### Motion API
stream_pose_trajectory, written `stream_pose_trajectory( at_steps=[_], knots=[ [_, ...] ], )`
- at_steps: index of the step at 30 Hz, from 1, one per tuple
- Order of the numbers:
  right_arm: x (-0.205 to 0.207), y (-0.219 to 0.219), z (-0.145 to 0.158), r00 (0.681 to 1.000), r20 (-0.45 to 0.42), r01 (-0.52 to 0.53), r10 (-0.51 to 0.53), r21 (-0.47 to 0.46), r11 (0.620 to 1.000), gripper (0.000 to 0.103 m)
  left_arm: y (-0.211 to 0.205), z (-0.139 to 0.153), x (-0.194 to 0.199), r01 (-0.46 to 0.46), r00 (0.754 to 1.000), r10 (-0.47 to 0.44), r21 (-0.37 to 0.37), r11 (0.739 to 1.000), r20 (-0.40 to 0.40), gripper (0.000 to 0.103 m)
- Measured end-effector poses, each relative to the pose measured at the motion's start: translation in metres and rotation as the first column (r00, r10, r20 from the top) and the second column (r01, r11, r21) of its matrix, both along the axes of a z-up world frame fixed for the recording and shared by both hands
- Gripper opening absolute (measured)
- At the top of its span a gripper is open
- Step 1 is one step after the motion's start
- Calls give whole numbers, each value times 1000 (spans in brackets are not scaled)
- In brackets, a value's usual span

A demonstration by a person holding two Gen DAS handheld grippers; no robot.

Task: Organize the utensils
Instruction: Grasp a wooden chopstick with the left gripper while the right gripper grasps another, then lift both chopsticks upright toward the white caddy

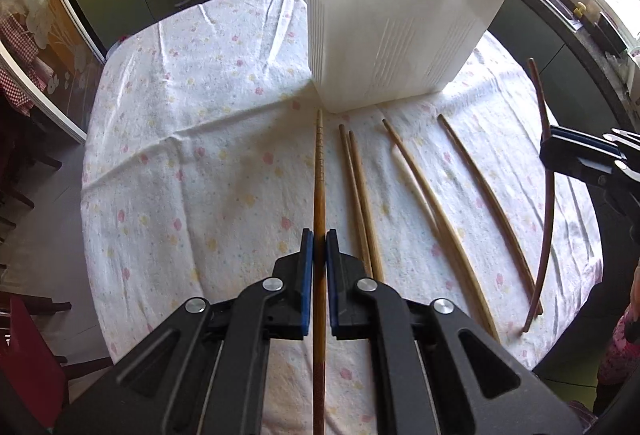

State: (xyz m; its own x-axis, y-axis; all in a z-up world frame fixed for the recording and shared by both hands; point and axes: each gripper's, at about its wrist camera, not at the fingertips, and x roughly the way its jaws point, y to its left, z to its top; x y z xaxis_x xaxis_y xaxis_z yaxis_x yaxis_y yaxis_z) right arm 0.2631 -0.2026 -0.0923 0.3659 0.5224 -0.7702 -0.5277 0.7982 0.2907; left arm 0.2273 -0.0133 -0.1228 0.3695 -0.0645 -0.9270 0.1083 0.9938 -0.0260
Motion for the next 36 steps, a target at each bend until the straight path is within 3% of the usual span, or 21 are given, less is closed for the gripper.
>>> stream_pose_trajectory(
  at_steps=[8, 11, 14, 17, 21, 25, 28, 30, 34, 36],
  knots=[
    [-17, -25, 58, 993, 115, 12, -25, 112, 994, 6, -3, 86, -21, 34, 984, -23, -56, 998, 179, 6],
    [-15, -30, 83, 985, 166, 18, -42, 144, 989, 7, -3, 126, -22, 46, 963, -20, -93, 995, 270, 6],
    [-11, -35, 111, 974, 216, 31, -67, 169, 985, 7, -6, 168, -18, 49, 926, 0, -118, 992, 378, 6],
    [-5, -37, 138, 961, 260, 42, -91, 186, 982, 7, -13, 202, -6, 49, 869, 26, -138, 989, 493, 6],
    [8, -38, 173, 939, 318, 61, -128, 213, 975, 6, -27, 229, 10, 54, 758, 46, -133, 990, 650, 6],
    [22, -39, 201, 907, 380, 92, -184, 248, 964, 6, -35, 230, 31, 77, 644, 80, -168, 983, 761, 6],
    [34, -43, 220, 895, 395, 98, -210, 283, 954, 6, -37, 220, 46, 71, 577, 118, -194, 978, 808, 6],
    [38, -43, 230, 878, 419, 117, -231, 281, 953, 6, -37, 210, 59, 68, 568, 131, -205, 976, 813, 6],
    [47, -40, 237, 851, 456, 159, -260, 248, 956, 6, -37, 184, 83, 30, 598, 151, -209, 977, 787, 6],
    [55, -37, 230, 854, 449, 170, -261, 233, 957, 6, -36, 169, 93, 20, 610, 151, -205, 979, 778, 6]
  ],
)
